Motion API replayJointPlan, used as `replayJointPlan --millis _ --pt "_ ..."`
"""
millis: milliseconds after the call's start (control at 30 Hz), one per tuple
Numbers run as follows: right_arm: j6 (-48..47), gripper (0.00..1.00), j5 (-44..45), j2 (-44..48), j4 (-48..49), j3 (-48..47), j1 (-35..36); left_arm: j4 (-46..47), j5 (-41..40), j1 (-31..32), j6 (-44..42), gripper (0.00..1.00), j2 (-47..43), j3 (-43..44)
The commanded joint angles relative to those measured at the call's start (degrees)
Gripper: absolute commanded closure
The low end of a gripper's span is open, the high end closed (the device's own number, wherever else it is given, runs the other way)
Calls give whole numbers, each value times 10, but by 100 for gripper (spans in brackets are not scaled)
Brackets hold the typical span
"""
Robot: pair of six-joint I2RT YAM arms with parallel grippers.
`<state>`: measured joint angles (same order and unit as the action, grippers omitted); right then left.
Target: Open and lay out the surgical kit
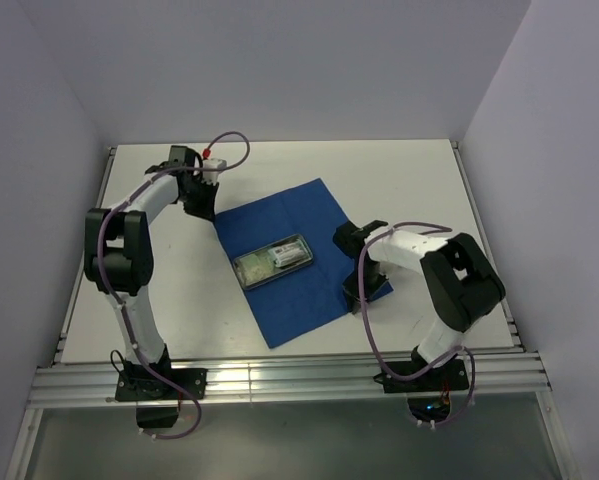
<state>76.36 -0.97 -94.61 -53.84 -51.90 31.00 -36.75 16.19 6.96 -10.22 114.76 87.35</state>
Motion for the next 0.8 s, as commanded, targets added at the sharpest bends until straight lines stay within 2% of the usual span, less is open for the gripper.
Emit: replayJointPlan --millis 0,367,400,767 --pt "20 82 92 -49 29 -21 -2 8 21 -12 -3 100 -57 -37" --pt "-8 87 120 -132 32 -143 -57 -11 14 -22 -78 100 -133 -175" --pt "-10 90 122 -138 32 -165 -60 -12 11 -21 -82 100 -139 -185" --pt "-35 92 129 -260 4 -379 -96 -24 9 -22 -126 100 -188 -278"
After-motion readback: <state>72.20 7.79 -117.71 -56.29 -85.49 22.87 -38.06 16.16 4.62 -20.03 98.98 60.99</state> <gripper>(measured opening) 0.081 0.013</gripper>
